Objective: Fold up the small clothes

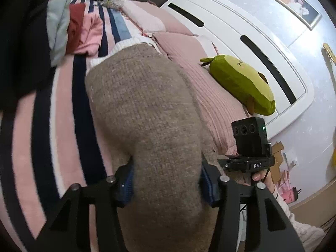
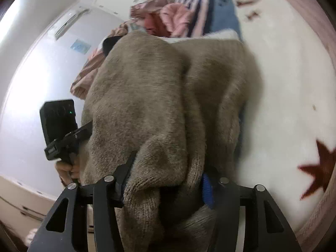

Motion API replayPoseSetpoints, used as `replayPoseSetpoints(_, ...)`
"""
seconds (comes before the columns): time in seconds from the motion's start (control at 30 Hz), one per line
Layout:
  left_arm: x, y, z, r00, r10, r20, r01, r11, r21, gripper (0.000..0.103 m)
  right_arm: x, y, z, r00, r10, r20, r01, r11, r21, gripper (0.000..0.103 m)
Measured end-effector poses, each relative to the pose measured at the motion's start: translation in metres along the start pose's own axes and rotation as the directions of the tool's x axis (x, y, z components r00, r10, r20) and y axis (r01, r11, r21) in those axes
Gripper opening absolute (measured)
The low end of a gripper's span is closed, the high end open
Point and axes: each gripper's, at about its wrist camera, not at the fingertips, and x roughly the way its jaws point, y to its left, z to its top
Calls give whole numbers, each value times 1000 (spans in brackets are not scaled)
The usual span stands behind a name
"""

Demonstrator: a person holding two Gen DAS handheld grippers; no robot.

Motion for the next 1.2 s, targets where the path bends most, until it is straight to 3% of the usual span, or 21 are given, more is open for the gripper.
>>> replayPoseSetpoints(0.13,-21,1,2,1000,-4,21,4,1000,8,44,0,26,5,998,61,31,-59,997,-55,34)
replayPoseSetpoints(0.2,-39,4,3,999,14,46,-15,1000,11,44,7,44,7,996,89,28,-86,992,-87,34)
replayPoseSetpoints(0.3,-60,9,1,997,42,67,-43,999,9,42,29,75,11,1000,22,-4,-23,986,-163,34)
replayPoseSetpoints(0.37,-72,15,-3,995,72,70,-73,997,10,42,41,81,13,1000,15,-21,-18,988,-152,36)
replayPoseSetpoints(0.47,-74,34,-11,995,101,20,-100,994,-34,48,47,77,13,997,-68,-20,65,990,-128,50)
replayPoseSetpoints(0.53,-72,40,-17,993,117,12,-117,993,-31,60,45,73,8,987,-159,-21,154,977,-146,80)
replayPoseSetpoints(0.57,-70,43,-20,992,128,12,-127,992,-25,72,45,68,5,982,-185,-34,178,973,-150,85)
replayPoseSetpoints(0.63,-65,47,-24,993,115,-8,-115,993,-31,80,43,56,2,984,-168,-56,161,981,-107,93)
replayPoseSetpoints(0.73,-54,55,-26,999,46,-21,-48,995,-82,82,45,31,-1,986,-135,-101,133,991,-31,102)
replayPoseSetpoints(0.83,-42,55,-26,999,31,-9,-32,994,-104,82,46,13,-4,993,-60,-106,63,998,27,103)
replayPoseSetpoints(0.9,-36,51,-25,1000,30,3,-30,995,-93,72,47,9,-6,995,-30,-98,33,999,30,103)
replayPoseSetpoints(0.97,-35,45,-22,1000,26,18,-24,996,-85,59,51,8,-6,994,31,-101,-27,999,37,90)
replayPoseSetpoints(1.0,-37,40,-20,999,35,24,-33,997,-67,57,53,8,-7,992,85,-98,-81,996,43,66)
replayPoseSetpoints(1.07,-45,29,-15,997,72,36,-71,997,-24,50,60,20,-1,992,104,-77,-103,994,18,60)
replayPoseSetpoints(1.2,-76,30,-7,993,92,78,-91,996,-20,46,65,48,4,986,157,-52,-159,987,-34,49)
